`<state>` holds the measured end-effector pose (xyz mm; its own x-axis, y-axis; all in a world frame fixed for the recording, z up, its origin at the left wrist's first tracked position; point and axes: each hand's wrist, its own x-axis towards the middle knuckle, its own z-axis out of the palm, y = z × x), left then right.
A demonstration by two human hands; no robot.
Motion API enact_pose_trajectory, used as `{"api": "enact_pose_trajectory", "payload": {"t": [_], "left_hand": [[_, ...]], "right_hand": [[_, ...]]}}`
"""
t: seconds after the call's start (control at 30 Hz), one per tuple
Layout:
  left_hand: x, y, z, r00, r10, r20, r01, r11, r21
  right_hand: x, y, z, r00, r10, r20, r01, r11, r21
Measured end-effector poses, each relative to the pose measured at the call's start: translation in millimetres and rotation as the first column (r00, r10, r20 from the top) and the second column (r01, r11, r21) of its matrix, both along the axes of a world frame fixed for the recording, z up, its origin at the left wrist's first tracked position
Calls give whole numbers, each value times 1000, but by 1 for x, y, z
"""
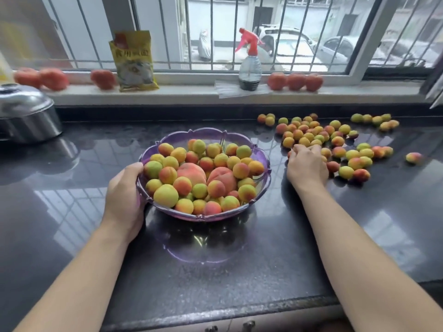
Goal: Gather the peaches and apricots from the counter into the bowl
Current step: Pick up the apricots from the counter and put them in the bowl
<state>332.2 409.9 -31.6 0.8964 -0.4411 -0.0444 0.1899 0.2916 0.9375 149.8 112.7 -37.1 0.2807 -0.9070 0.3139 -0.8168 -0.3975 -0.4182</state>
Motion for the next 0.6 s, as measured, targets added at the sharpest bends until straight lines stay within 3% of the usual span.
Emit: {"api": "enact_pose_trajectory", "payload": {"t": [0.17,0.3,0.47,0.53,0.6], "left_hand": [[1,-1,-3,1000,-4,5,4,1000,-25],[2,-2,-6,1000,16,6,-16,1000,0],[-1,-2,-3,999,23,46,-25,999,31],[-1,-2,-2,999,22,47,-23,999,31],[-2,-3,-2,998,27,51,-28,999,33]], "right_hand": [[-3,4,-2,999,49,-11,-49,997,-62],[-4,4,-3,982,123,140,-111,989,-96],[-3,12,19,848,303,435,-245,952,-184],[0,18,39,779,404,479,-363,914,-180],[4,29,59,733,529,428,-536,836,-116]]}}
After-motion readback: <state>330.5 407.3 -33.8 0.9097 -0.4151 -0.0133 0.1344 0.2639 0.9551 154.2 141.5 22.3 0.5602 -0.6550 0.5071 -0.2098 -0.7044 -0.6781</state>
